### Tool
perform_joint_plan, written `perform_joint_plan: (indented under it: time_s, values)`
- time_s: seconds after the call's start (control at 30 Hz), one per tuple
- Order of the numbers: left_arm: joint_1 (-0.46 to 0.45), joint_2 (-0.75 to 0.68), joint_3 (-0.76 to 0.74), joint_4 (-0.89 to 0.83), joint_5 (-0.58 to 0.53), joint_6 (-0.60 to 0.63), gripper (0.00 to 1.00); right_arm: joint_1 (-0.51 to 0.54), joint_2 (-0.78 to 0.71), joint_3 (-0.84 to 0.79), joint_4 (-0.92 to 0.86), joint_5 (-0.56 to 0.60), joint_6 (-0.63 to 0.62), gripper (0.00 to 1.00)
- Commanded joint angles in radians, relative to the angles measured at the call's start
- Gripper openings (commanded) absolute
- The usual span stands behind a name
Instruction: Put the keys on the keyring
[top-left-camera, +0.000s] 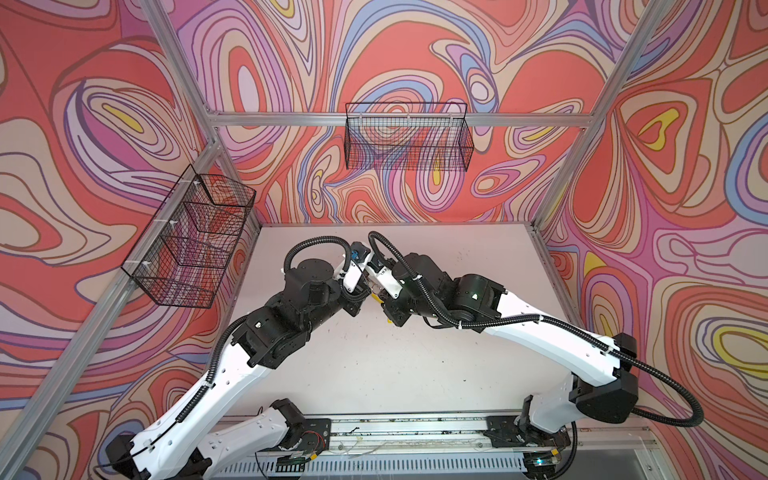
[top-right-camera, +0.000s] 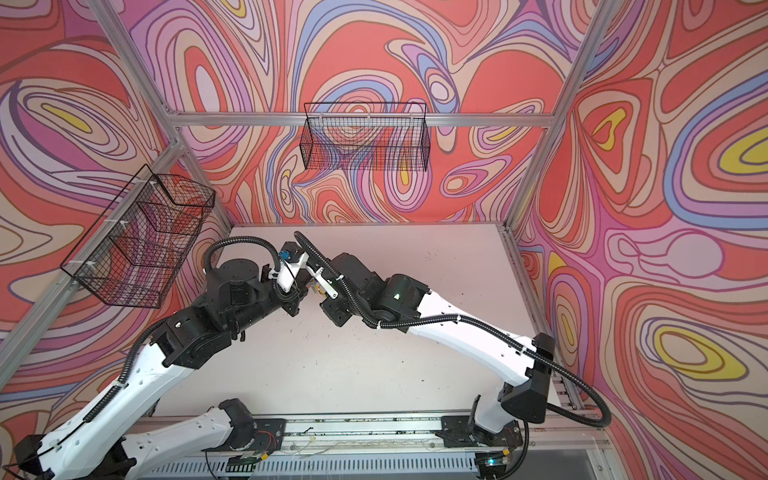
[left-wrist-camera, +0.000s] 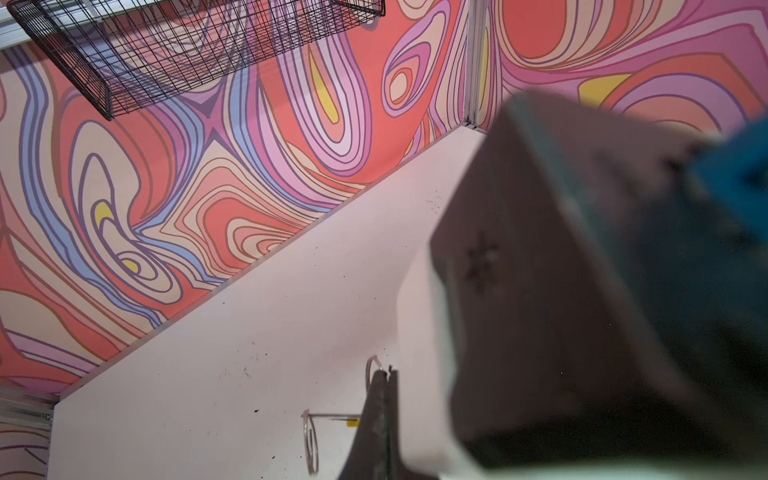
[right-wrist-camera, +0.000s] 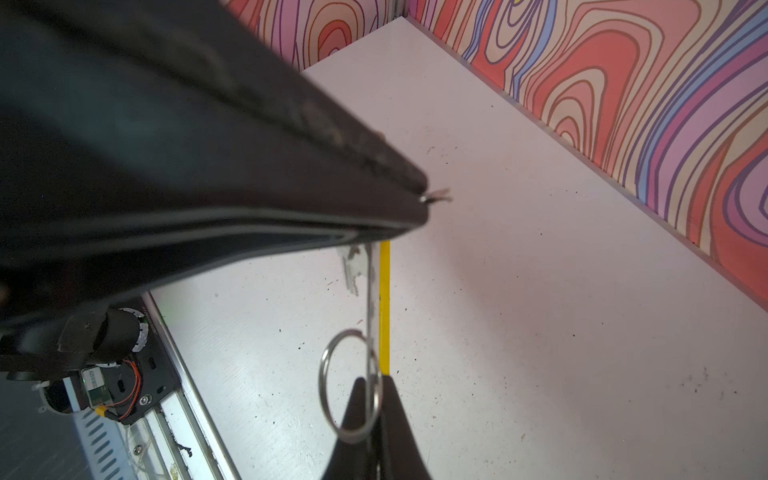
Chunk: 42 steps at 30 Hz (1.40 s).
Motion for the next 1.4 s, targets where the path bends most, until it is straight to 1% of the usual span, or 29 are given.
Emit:
perform_joint_plan:
  time_s: [0.0, 0.33, 0.43, 0.53, 0.63, 0.77, 1.03, 1.1, 1.17, 1.27, 1.33, 1.37]
  values:
    - [0.004, 0.003, 0.029, -0.030, -0.022, -0.024, 0.00, 0.006, -0.021, 0.010, 0.011, -0.025, 0.003, 0.00]
    - [0.004, -0.014, 0.044, -0.076, -0.014, -0.083, 0.00, 0.006, -0.030, 0.005, 0.024, -0.028, 0.003, 0.00]
    - [0.004, -0.009, 0.056, -0.099, 0.003, -0.109, 0.00, 0.006, -0.032, 0.005, 0.023, -0.019, 0.004, 0.00]
    - [0.004, -0.012, 0.064, -0.123, -0.010, -0.147, 0.00, 0.006, -0.041, -0.002, 0.031, -0.008, 0.003, 0.00]
    - [0.005, -0.035, 0.053, -0.105, -0.009, -0.230, 0.00, 0.006, -0.053, -0.029, 0.061, -0.018, -0.008, 0.00]
    - [0.005, -0.050, 0.038, -0.073, 0.057, -0.351, 0.00, 0.006, -0.084, -0.076, 0.127, -0.066, -0.026, 0.00]
    - [0.006, -0.087, -0.003, 0.011, 0.132, -0.505, 0.00, 0.006, -0.166, -0.171, 0.235, -0.112, -0.045, 0.01]
    - [0.006, -0.089, -0.011, 0.032, 0.150, -0.525, 0.00, 0.006, -0.177, -0.184, 0.247, -0.131, -0.050, 0.10]
    - [0.006, -0.090, -0.011, 0.043, 0.156, -0.537, 0.00, 0.006, -0.184, -0.191, 0.250, -0.145, -0.052, 0.25]
    - [0.006, -0.091, -0.015, 0.061, 0.166, -0.547, 0.00, 0.007, -0.195, -0.196, 0.246, -0.180, -0.060, 0.44]
    - [0.006, -0.093, -0.022, 0.081, 0.174, -0.553, 0.00, 0.006, -0.208, -0.205, 0.257, -0.192, -0.058, 0.50]
    - [0.006, -0.094, -0.025, 0.087, 0.174, -0.561, 0.00, 0.006, -0.214, -0.210, 0.266, -0.189, -0.057, 0.51]
